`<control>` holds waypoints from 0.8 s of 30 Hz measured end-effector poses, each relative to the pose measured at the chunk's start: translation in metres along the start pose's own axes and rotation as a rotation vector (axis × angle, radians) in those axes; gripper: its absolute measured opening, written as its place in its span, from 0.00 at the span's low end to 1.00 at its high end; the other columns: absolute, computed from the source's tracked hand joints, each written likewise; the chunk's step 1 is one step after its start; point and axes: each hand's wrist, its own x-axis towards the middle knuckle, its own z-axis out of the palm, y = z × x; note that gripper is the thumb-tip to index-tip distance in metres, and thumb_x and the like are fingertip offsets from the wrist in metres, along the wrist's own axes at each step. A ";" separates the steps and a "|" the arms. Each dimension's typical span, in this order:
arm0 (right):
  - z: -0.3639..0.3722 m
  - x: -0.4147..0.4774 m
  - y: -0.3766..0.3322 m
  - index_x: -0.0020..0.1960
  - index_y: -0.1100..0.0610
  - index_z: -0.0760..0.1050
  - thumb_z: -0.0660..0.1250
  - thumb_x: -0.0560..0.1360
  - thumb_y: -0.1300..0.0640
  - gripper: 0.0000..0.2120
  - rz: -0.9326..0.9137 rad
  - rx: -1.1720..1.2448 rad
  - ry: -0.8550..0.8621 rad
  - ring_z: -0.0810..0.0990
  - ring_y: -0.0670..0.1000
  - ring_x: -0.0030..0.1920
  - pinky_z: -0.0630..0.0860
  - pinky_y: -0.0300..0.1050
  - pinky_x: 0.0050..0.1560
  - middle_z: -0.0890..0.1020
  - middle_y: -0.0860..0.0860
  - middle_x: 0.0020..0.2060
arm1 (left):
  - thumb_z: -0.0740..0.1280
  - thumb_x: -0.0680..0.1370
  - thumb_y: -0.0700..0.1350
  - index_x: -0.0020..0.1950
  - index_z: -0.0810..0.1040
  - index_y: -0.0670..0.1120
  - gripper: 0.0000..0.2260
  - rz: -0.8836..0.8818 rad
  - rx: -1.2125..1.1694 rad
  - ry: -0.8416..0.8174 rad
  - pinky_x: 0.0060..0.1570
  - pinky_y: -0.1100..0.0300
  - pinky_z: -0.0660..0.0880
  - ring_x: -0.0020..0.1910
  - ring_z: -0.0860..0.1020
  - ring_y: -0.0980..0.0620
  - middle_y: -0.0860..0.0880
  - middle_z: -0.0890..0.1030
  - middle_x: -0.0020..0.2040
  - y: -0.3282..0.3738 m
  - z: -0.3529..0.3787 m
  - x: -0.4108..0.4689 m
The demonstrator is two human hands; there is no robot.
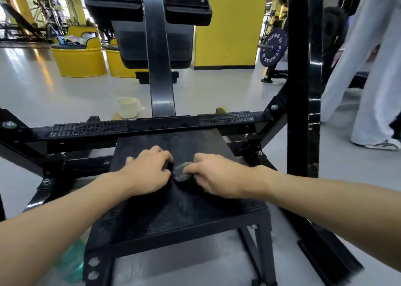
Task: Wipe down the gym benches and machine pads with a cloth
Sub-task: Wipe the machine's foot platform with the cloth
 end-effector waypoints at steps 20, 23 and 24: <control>0.000 0.076 0.122 0.63 0.52 0.78 0.58 0.79 0.62 0.17 0.346 0.008 0.281 0.76 0.64 0.55 0.67 0.45 0.52 0.70 0.52 0.49 | 0.63 0.77 0.64 0.70 0.68 0.55 0.24 0.109 -0.028 -0.021 0.70 0.45 0.65 0.56 0.72 0.54 0.57 0.65 0.71 0.010 0.012 0.004; -0.003 0.072 0.118 0.65 0.53 0.78 0.58 0.79 0.64 0.19 0.307 -0.014 0.251 0.75 0.61 0.59 0.67 0.44 0.58 0.78 0.57 0.56 | 0.64 0.77 0.64 0.70 0.68 0.55 0.24 0.119 -0.035 -0.024 0.70 0.46 0.66 0.56 0.74 0.54 0.58 0.66 0.70 0.009 0.011 0.005; -0.005 0.067 0.113 0.65 0.53 0.78 0.58 0.79 0.65 0.19 0.287 -0.029 0.227 0.75 0.60 0.59 0.67 0.44 0.59 0.78 0.57 0.56 | 0.63 0.77 0.64 0.69 0.68 0.55 0.24 0.121 -0.033 -0.023 0.69 0.46 0.66 0.57 0.74 0.53 0.57 0.66 0.70 0.008 0.010 0.005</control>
